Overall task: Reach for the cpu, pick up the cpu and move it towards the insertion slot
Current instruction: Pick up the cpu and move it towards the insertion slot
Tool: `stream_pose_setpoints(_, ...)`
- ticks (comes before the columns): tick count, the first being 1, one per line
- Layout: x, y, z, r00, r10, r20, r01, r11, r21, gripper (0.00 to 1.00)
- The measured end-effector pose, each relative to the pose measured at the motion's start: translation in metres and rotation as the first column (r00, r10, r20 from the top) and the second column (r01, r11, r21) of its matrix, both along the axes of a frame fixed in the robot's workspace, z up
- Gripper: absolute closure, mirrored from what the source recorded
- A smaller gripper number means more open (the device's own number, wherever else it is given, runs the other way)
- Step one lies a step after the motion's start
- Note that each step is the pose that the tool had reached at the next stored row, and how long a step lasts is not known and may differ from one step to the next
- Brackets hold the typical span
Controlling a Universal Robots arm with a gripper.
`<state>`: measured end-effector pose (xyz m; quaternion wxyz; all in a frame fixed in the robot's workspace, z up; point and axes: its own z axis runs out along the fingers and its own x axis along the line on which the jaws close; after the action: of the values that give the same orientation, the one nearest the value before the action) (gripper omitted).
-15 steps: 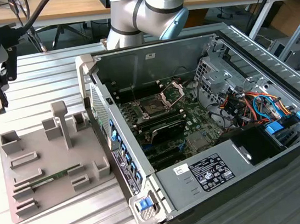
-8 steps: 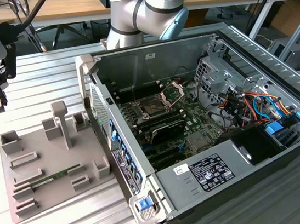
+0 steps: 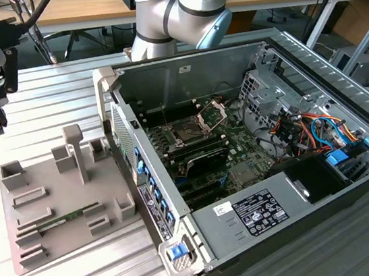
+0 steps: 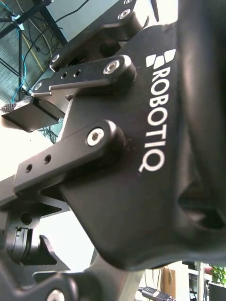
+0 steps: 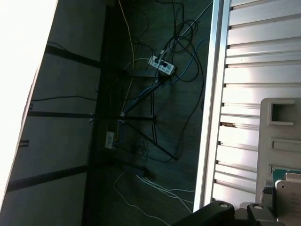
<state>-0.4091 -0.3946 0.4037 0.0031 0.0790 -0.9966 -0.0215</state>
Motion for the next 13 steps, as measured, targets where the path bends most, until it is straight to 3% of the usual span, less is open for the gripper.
stream_pose_setpoints(13,0.0001,0.0,0.0093,1.0,0.0,0.0,0.0,1.0,0.0001,0.45)
